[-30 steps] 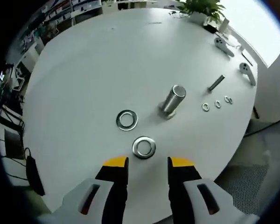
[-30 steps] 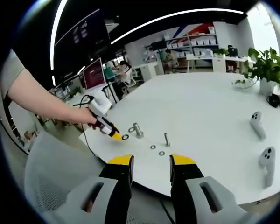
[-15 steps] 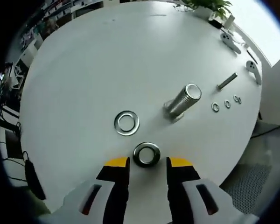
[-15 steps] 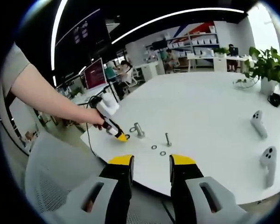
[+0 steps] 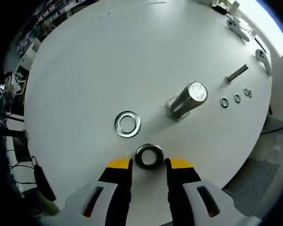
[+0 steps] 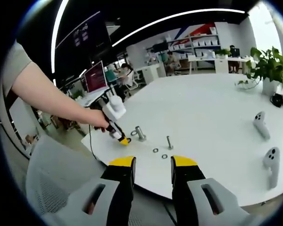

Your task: Place the washer onto the threaded stud by aligning its center hole with the stud, sliding it down to the base, and recovering from edge contact or off-axis alignment until the washer reaches the visible bottom stop.

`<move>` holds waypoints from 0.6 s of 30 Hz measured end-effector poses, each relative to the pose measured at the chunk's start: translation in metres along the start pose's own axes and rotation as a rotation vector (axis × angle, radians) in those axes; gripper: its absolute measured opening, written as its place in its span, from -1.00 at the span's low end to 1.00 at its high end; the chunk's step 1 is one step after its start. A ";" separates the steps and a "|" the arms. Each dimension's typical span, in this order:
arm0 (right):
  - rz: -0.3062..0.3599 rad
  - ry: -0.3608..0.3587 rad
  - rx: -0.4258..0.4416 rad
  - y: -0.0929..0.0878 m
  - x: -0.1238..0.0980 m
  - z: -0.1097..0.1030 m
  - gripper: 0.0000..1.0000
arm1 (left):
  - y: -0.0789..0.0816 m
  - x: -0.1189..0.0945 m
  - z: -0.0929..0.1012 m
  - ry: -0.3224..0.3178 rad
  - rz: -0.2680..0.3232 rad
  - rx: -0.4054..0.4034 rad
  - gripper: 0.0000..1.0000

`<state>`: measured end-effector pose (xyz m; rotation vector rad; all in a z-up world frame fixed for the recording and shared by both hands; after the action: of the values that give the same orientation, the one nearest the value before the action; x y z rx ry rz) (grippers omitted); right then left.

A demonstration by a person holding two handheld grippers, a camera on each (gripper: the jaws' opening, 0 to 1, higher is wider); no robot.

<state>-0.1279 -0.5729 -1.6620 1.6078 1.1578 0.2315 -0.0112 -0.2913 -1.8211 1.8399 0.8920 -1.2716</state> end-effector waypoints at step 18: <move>-0.006 -0.002 -0.001 -0.001 0.000 0.001 -0.37 | 0.006 0.002 0.001 0.009 -0.047 0.029 -0.58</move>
<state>-0.1278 -0.5732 -1.6629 1.6028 1.1601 0.2264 -0.0061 -0.2952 -1.8225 1.8581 0.9313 -1.3127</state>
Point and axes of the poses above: the point that each gripper's makers call its tool centre point, and the gripper's own axes: x roughly forward along the fingers, z roughly to its right, y roughly out of its top, the point moved 3 cm from there along -x, roughly backward along the fingers, and after that the axes turned 15 degrees about y, right-handed, at the moved point
